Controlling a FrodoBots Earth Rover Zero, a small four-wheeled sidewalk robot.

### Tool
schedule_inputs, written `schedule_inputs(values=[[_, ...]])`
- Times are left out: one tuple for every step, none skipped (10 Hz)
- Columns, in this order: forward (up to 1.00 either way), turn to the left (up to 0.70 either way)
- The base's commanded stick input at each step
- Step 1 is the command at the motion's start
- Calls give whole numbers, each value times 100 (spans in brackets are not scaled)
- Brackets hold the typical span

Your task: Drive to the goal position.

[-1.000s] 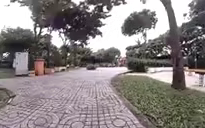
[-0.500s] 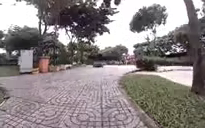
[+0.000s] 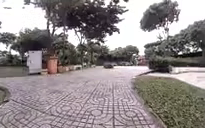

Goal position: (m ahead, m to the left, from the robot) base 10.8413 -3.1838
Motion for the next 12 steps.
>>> schedule_inputs(values=[[70, 0], [70, 0], [70, 0], [70, 0], [70, 0], [70, 0], [70, 0], [70, 0], [70, 0], [70, 0], [70, 0], [70, 0]])
